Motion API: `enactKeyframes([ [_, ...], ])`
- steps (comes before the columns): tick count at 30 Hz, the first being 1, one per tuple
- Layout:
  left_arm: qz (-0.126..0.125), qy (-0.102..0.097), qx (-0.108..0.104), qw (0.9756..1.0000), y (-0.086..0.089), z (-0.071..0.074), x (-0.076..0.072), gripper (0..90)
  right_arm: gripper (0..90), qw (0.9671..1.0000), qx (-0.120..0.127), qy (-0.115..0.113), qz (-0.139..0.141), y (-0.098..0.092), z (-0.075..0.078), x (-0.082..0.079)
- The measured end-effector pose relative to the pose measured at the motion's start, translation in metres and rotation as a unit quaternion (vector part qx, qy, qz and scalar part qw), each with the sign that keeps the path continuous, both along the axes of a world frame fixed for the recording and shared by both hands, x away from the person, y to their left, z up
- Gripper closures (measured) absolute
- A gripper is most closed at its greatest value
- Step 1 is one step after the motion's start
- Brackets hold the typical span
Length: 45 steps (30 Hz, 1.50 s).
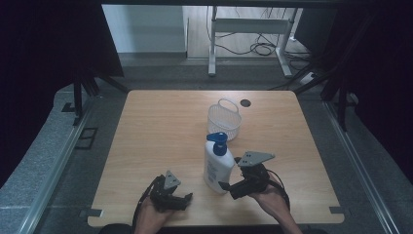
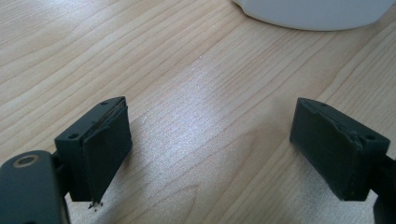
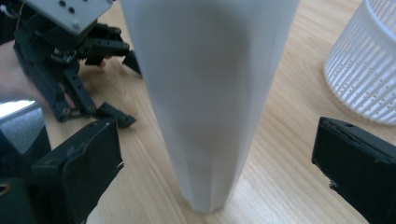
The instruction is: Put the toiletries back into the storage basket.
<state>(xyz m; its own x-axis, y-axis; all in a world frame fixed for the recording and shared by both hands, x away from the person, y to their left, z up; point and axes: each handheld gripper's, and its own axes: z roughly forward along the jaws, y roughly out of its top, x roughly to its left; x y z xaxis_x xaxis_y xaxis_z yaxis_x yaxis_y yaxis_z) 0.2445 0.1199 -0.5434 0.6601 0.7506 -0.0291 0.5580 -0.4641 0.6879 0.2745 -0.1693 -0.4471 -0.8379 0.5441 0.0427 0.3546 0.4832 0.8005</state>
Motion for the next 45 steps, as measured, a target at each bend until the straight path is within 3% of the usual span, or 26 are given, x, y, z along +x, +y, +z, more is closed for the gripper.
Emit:
enactKeyframes([
  [22, 0.002, 0.001, -0.001, 1.0000, 0.000, 0.000, 0.000, 12.1, 13.9, 0.9995, 0.005, -0.029, -0.011, 0.028, 0.004, 0.012],
  [36, 0.004, 0.001, -0.001, 1.0000, 0.000, 0.000, -0.001, 12.0, 34.3, 0.9985, -0.001, -0.051, -0.021, 0.035, 0.009, 0.012],
  [45, 0.004, 0.001, 0.000, 1.0000, 0.000, 0.000, -0.001, 12.1, 35.6, 0.9991, -0.006, -0.041, -0.011, 0.034, 0.011, 0.013],
])
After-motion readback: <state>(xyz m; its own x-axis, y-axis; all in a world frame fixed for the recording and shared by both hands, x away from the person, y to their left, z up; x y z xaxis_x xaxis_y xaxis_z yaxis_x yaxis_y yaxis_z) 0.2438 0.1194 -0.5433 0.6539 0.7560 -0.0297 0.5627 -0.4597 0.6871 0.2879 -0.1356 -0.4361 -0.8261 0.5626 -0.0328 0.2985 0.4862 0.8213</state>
